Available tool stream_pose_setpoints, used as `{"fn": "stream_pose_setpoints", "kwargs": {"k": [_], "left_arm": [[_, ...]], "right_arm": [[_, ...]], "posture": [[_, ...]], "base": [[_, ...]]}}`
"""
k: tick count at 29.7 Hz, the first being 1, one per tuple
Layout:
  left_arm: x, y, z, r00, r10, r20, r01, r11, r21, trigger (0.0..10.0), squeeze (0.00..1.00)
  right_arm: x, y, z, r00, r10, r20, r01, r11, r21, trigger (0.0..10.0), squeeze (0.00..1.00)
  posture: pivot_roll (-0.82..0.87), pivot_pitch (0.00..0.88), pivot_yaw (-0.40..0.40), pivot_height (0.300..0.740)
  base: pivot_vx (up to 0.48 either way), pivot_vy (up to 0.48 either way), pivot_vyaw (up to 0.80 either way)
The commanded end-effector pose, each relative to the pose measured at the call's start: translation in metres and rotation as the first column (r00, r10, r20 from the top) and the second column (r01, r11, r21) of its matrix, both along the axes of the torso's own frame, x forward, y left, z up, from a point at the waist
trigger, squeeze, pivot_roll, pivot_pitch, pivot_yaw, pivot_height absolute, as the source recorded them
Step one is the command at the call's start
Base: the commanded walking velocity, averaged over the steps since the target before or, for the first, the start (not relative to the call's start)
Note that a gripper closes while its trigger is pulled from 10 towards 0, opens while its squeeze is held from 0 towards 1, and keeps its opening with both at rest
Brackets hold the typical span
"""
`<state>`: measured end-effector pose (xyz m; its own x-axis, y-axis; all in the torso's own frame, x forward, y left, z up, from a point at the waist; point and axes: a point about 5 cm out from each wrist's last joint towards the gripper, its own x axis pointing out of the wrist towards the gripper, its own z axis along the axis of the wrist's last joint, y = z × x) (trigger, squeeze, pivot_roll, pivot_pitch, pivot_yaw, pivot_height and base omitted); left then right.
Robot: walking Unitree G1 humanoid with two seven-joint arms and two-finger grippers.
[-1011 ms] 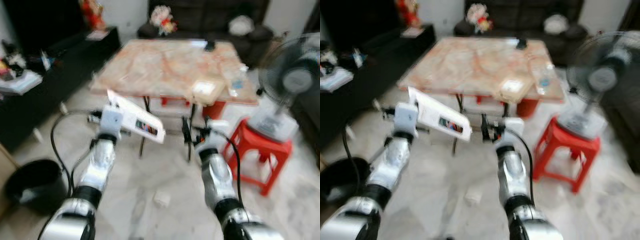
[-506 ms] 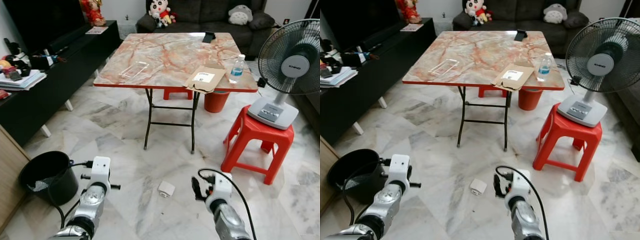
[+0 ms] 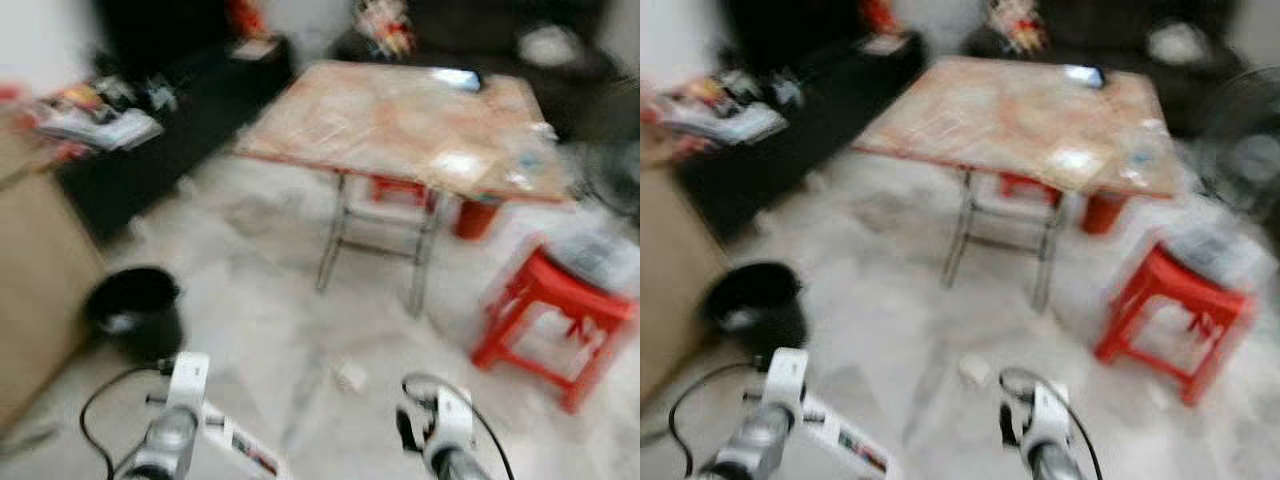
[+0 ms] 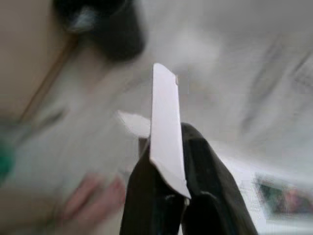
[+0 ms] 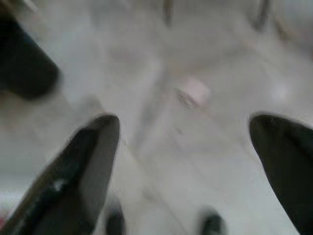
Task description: Picking trash to rubbish bin
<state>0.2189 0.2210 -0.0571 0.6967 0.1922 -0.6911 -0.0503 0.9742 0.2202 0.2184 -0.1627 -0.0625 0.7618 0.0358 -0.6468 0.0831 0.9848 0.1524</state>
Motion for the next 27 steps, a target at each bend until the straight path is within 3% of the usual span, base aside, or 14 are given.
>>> {"fn": "stream_pose_setpoints", "kwargs": {"k": [1, 4, 23, 27], "left_arm": [[0.020, -0.007, 0.011, 0.998, -0.025, 0.057, 0.025, 1.000, -0.007, 10.0, 0.00], [0.019, -0.008, 0.011, 0.998, -0.021, 0.053, 0.021, 1.000, -0.005, 10.0, 0.00], [0.020, -0.010, 0.011, 0.998, -0.014, 0.057, 0.015, 1.000, -0.014, 10.0, 0.00], [0.020, -0.010, 0.011, 0.998, -0.012, 0.058, 0.013, 1.000, -0.015, 10.0, 0.00]], "right_arm": [[-0.009, 0.001, -0.006, 0.999, -0.004, -0.047, 0.004, 1.000, -0.002, 10.0, 0.00], [-0.008, 0.000, -0.006, 0.999, 0.005, -0.042, -0.005, 1.000, -0.018, 10.0, 0.00], [-0.001, 0.003, -0.001, 1.000, 0.011, -0.017, -0.011, 1.000, -0.016, 10.0, 0.00], [0.001, 0.004, 0.000, 1.000, 0.014, -0.014, -0.014, 1.000, -0.011, 10.0, 0.00]], "posture": [[-0.01, 0.000, 0.015, 0.740], [-0.01, 0.000, 0.013, 0.740], [-0.01, 0.013, 0.009, 0.740], [-0.01, 0.017, 0.008, 0.740]], "base": [[0.292, 0.000, 0.00], [0.291, 0.000, 0.00], [0.289, 0.000, 0.73], [0.287, 0.000, 0.00]]}}
